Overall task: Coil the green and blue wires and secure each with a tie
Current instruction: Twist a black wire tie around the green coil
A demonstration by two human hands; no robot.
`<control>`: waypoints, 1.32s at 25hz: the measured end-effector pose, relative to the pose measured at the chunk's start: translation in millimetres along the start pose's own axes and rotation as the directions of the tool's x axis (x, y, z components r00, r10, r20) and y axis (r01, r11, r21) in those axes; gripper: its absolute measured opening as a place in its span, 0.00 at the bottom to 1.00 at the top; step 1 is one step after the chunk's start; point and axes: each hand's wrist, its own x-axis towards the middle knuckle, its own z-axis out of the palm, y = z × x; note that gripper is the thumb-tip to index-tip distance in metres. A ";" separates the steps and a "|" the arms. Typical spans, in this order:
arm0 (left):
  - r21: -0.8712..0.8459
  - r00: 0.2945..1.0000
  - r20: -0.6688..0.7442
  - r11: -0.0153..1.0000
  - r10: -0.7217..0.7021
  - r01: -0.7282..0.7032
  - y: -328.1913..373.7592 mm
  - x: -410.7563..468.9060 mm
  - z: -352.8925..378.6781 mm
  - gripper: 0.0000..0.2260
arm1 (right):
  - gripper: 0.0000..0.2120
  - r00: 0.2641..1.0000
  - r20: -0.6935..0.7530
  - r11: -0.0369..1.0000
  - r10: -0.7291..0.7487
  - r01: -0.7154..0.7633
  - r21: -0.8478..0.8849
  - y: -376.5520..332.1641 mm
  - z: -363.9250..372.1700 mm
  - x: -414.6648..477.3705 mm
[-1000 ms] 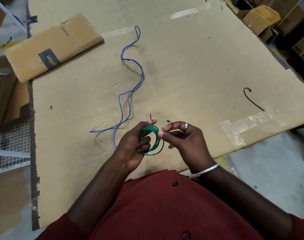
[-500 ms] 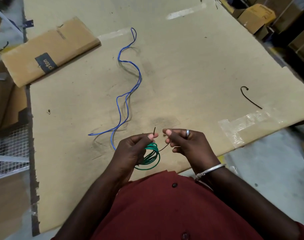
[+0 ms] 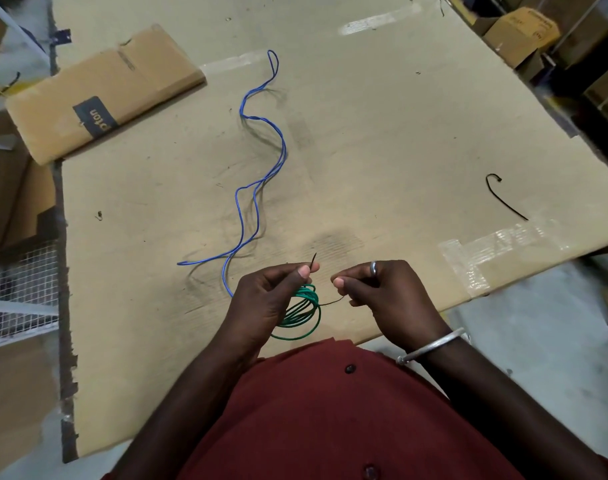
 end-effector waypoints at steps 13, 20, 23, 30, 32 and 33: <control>0.078 0.998 0.045 0.995 0.052 -0.055 5.4 -1.2 1.0 0.06 | 0.02 0.993 -0.110 0.964 -0.045 0.072 0.254 -11.9 7.4 0.3; 0.097 0.999 0.047 0.995 0.026 -0.030 5.7 -2.8 1.2 0.06 | 0.01 0.991 -0.120 0.963 -0.060 0.089 0.254 -9.4 9.6 -0.5; 0.107 0.999 0.046 0.994 0.025 -0.030 6.5 -4.6 1.6 0.05 | 0.02 0.990 -0.121 0.965 -0.072 0.100 0.241 -8.7 10.6 -2.0; 0.142 0.999 0.029 0.990 0.014 -0.018 7.0 -7.5 2.6 0.03 | 0.03 0.992 -0.091 0.984 -0.081 0.095 0.153 -9.5 11.7 -4.9; 0.137 1.000 0.025 0.990 0.017 -0.020 6.0 -6.9 2.3 0.03 | 0.01 0.993 -0.097 0.986 -0.073 0.087 0.143 -10.5 11.9 -6.2; 0.130 1.000 0.026 0.991 0.018 -0.021 5.6 -6.6 1.9 0.04 | 0.02 0.992 -0.113 0.985 -0.062 0.080 0.156 -10.9 12.1 -6.6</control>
